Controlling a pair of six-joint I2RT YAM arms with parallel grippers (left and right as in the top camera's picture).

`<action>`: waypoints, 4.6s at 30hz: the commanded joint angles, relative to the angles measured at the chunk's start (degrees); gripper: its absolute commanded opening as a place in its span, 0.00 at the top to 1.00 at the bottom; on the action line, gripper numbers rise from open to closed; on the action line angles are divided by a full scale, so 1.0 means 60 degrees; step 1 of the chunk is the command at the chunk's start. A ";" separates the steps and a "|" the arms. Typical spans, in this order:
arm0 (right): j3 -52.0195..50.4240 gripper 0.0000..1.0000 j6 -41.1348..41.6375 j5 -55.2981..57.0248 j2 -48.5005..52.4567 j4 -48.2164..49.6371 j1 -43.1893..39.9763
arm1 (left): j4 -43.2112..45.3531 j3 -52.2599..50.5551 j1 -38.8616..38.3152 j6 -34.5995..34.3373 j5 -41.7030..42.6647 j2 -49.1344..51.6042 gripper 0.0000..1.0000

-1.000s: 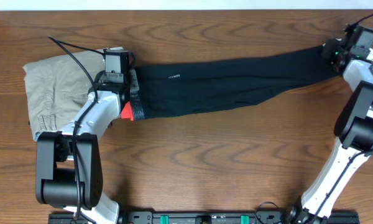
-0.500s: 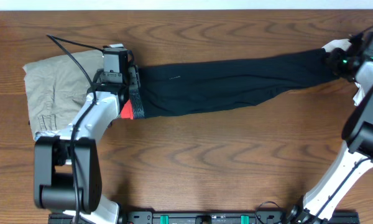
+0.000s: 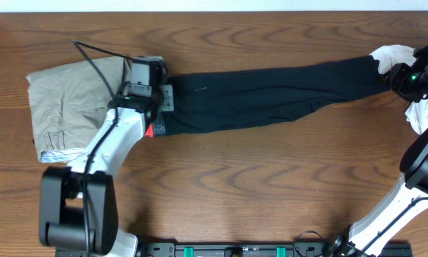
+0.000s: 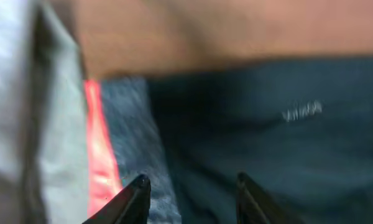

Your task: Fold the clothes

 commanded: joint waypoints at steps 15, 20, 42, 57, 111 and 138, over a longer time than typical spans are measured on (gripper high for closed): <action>0.0066 0.40 -0.0331 -0.0178 0.1621 0.1013 0.0036 | -0.0157 0.0066 -0.0441 0.0015 0.0200 0.0954 0.55; 0.0066 0.44 -0.0335 -0.0401 0.1781 0.1195 0.0113 | -0.0142 0.0066 -0.0441 0.0015 0.0200 0.0954 0.55; 0.0069 0.99 -0.0342 -0.0040 0.1166 0.0051 -0.0182 | -0.0127 0.0066 -0.0441 0.0018 0.0200 0.0951 0.55; 0.0069 0.99 -0.0444 0.1759 -0.1545 -0.2222 -0.2091 | -0.0098 0.0069 -0.0444 0.0018 0.1756 0.0346 0.54; 0.0066 0.80 -0.2087 0.0933 -0.1679 -0.6113 0.6645 | -0.0525 0.0066 -0.0437 0.0022 0.1872 0.0259 0.53; -0.0117 0.66 -0.1858 0.1719 -0.1650 -0.5843 0.6721 | -0.0838 0.0066 -0.0412 0.0022 0.1843 0.0270 0.35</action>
